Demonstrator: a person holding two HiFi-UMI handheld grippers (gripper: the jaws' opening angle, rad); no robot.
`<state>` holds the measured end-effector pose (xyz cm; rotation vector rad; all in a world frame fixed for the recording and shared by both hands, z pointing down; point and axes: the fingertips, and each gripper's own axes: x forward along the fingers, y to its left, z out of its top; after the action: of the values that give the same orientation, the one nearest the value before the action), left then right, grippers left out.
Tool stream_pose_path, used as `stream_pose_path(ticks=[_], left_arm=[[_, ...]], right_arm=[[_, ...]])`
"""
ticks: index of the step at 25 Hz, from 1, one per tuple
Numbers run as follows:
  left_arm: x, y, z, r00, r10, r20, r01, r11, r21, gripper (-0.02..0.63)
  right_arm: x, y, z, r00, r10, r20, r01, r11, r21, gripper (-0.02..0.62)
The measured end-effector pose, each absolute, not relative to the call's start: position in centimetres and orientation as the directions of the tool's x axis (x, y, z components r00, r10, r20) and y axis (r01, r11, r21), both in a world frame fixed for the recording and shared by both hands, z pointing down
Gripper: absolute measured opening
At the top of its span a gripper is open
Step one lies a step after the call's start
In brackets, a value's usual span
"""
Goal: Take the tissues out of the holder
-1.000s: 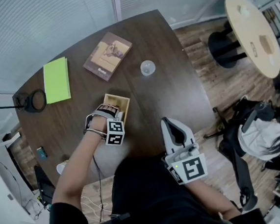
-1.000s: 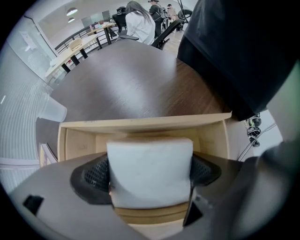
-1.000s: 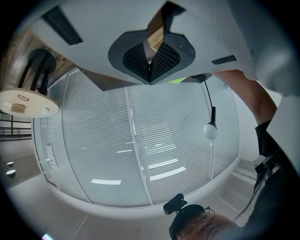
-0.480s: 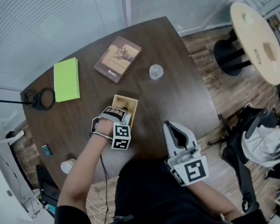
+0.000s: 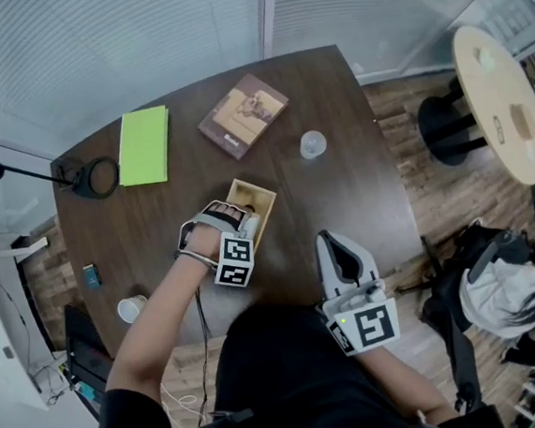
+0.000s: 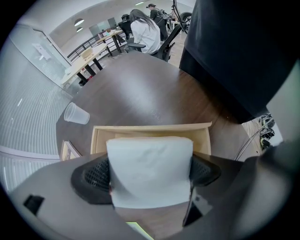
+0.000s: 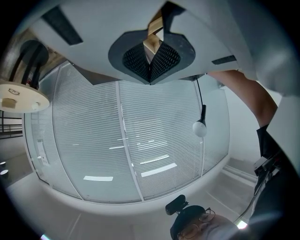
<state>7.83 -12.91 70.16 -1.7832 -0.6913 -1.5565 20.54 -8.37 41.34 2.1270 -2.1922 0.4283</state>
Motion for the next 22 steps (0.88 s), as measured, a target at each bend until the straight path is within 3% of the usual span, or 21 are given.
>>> stream_pose_path(ticks=[22], left_arm=[[3.7, -15.2, 66.7, 0.236, -0.182, 0.955, 0.674, -0.677, -0.295, 0.472]], right_arm=[[16.3, -10.6, 40.5, -0.137, -0.972, 0.193, -0.979, 0.104, -0.173, 0.011]])
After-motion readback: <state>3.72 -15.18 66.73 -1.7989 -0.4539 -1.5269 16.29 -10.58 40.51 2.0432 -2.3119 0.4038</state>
